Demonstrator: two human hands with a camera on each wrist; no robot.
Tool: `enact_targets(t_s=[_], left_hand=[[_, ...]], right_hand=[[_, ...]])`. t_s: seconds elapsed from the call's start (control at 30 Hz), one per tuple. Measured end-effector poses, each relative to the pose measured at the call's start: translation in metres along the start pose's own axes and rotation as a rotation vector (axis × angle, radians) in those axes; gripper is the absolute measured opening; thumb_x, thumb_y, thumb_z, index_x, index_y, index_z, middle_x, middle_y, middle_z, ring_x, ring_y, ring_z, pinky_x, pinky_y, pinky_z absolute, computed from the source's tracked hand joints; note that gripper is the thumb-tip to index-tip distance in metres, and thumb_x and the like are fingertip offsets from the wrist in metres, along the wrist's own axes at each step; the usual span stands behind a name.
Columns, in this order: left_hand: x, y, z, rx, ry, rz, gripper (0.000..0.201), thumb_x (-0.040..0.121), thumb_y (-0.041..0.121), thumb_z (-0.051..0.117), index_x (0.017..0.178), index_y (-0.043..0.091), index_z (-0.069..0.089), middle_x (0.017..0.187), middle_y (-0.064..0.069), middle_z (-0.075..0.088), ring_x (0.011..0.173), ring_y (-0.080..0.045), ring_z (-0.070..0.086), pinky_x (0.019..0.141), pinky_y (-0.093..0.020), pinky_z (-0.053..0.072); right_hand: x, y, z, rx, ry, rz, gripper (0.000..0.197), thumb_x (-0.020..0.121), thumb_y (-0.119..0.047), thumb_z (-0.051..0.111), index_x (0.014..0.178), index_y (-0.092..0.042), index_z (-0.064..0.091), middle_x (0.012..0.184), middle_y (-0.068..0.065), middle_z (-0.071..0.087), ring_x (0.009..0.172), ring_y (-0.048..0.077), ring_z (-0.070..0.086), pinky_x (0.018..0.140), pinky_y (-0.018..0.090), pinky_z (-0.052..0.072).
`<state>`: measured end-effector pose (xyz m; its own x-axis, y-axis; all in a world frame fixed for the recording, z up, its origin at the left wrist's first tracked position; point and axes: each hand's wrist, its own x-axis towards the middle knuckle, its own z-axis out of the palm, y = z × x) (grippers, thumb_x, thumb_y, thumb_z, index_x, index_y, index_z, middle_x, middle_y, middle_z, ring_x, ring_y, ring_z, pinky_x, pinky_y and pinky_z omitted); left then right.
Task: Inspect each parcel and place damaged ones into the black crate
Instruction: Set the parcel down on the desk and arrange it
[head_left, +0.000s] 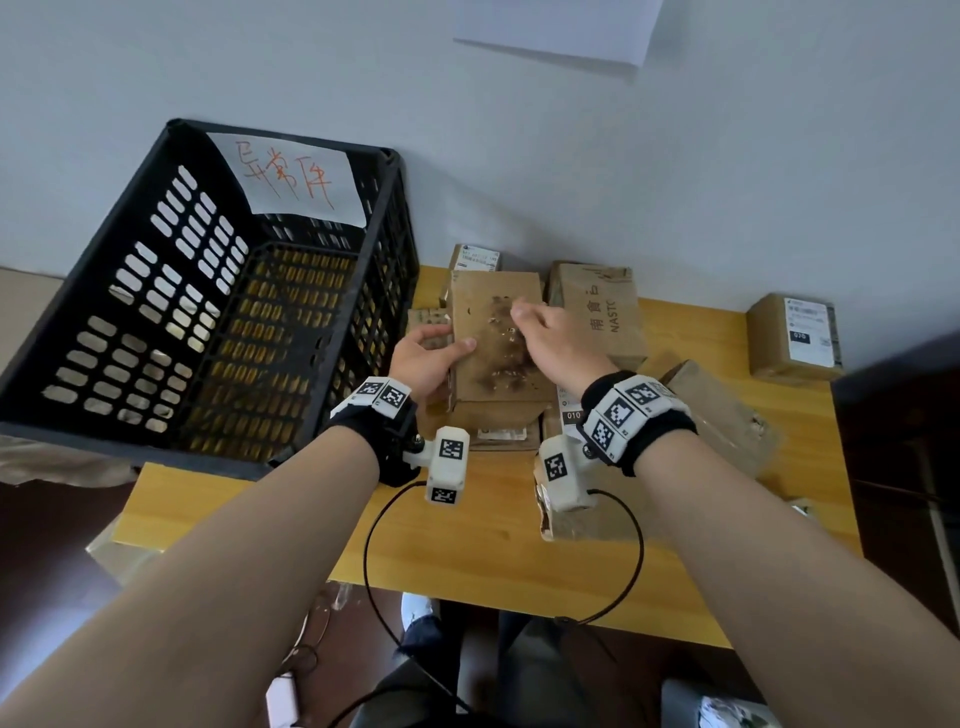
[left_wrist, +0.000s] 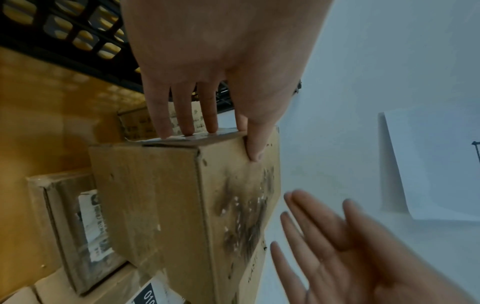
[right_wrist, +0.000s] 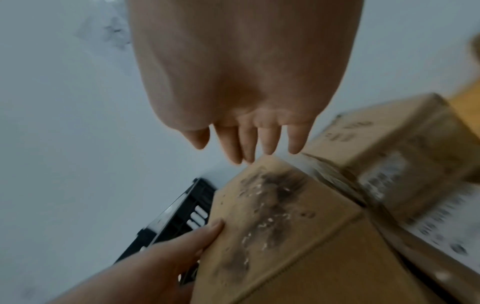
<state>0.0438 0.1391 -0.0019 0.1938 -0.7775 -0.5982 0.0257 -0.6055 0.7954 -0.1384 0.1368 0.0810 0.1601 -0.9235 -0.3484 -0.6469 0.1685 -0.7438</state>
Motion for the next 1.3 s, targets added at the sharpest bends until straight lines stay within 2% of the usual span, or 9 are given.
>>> enact_targets(t_s=[0.17, 0.23, 0.33, 0.43, 0.6, 0.83, 0.93, 1.1, 1.3], left_hand=[[0.002, -0.004, -0.003, 0.015, -0.016, -0.006, 0.045, 0.079, 0.035, 0.090, 0.115, 0.028, 0.063, 0.115, -0.006, 0.075, 0.097, -0.024, 0.076, 0.088, -0.052, 0.063], [0.003, -0.005, -0.005, 0.025, -0.033, -0.017, 0.049, 0.075, 0.040, 0.092, 0.114, 0.029, 0.063, 0.117, -0.005, 0.074, 0.099, -0.023, 0.076, 0.089, -0.051, 0.062], [0.005, -0.008, -0.007, 0.038, -0.046, -0.027, 0.062, 0.063, 0.050, 0.094, 0.115, 0.031, 0.065, 0.117, -0.003, 0.075, 0.101, -0.023, 0.075, 0.090, -0.051, 0.062], [0.005, -0.007, -0.007, 0.019, -0.022, 0.000, 0.051, 0.076, 0.037, 0.092, 0.117, 0.024, 0.064, 0.115, -0.007, 0.075, 0.101, -0.026, 0.076, 0.087, -0.051, 0.063], [0.003, -0.006, -0.005, 0.003, -0.002, 0.001, 0.047, 0.082, 0.030, 0.088, 0.121, 0.019, 0.063, 0.114, -0.007, 0.074, 0.097, -0.023, 0.075, 0.083, -0.047, 0.064], [-0.003, -0.006, -0.003, 0.000, -0.020, -0.029, 0.054, 0.079, 0.040, 0.089, 0.121, 0.021, 0.061, 0.118, -0.004, 0.074, 0.100, -0.023, 0.075, 0.087, -0.050, 0.063], [-0.005, -0.009, -0.003, -0.005, -0.013, -0.044, 0.054, 0.080, 0.040, 0.088, 0.124, 0.023, 0.061, 0.120, -0.005, 0.073, 0.103, -0.024, 0.075, 0.088, -0.049, 0.062], [-0.019, -0.005, -0.007, -0.001, -0.133, 0.014, 0.056, 0.096, 0.022, 0.074, 0.144, 0.036, 0.051, 0.117, -0.002, 0.075, 0.091, -0.015, 0.076, 0.068, -0.033, 0.063], [-0.031, 0.017, -0.004, -0.256, -0.107, 0.003, 0.032, 0.102, 0.053, 0.053, 0.102, 0.024, 0.066, 0.122, 0.004, 0.070, 0.118, -0.023, 0.063, 0.091, -0.049, 0.054]], right_hand=[[0.009, -0.009, 0.015, -0.237, -0.246, 0.063, 0.049, 0.113, -0.027, 0.026, 0.156, -0.012, 0.044, 0.155, 0.018, 0.048, 0.143, 0.031, 0.045, 0.110, 0.036, 0.036], [0.015, -0.007, 0.016, -0.288, -0.238, 0.067, 0.049, 0.113, -0.028, 0.026, 0.153, -0.009, 0.047, 0.124, 0.016, 0.065, 0.124, 0.029, 0.057, 0.093, 0.032, 0.040], [0.023, -0.003, 0.020, -0.314, -0.221, 0.090, 0.047, 0.112, -0.030, 0.029, 0.118, -0.004, 0.067, 0.075, 0.002, 0.053, 0.078, 0.021, 0.059, 0.069, 0.031, 0.037], [0.027, -0.008, 0.026, -0.319, -0.177, 0.113, 0.044, 0.112, -0.029, 0.030, 0.069, -0.025, 0.038, 0.067, -0.003, 0.033, 0.060, 0.009, 0.037, 0.058, 0.029, 0.031], [0.031, -0.012, 0.029, -0.338, -0.172, 0.116, 0.048, 0.112, -0.032, 0.029, 0.066, -0.024, 0.036, 0.067, -0.001, 0.041, 0.062, 0.016, 0.043, 0.057, 0.028, 0.031], [0.018, -0.010, 0.015, -0.111, -0.065, 0.111, 0.046, 0.109, -0.035, 0.039, 0.112, -0.009, 0.076, 0.115, 0.014, 0.073, 0.106, 0.029, 0.067, 0.098, 0.038, 0.049], [0.019, -0.002, 0.015, -0.022, 0.203, 0.146, 0.051, 0.098, -0.045, 0.038, 0.124, -0.014, 0.068, 0.127, 0.016, 0.066, 0.116, 0.032, 0.063, 0.105, 0.049, 0.049], [0.011, 0.004, 0.013, 0.268, 0.153, 0.313, 0.061, 0.110, -0.044, 0.028, 0.158, -0.007, 0.034, 0.164, 0.014, 0.035, 0.150, 0.031, 0.035, 0.123, 0.046, 0.027], [-0.005, 0.009, 0.000, 0.450, 0.381, 0.198, 0.060, 0.112, -0.049, 0.020, 0.158, -0.015, 0.040, 0.164, 0.005, 0.038, 0.152, 0.023, 0.033, 0.122, 0.035, 0.022]])
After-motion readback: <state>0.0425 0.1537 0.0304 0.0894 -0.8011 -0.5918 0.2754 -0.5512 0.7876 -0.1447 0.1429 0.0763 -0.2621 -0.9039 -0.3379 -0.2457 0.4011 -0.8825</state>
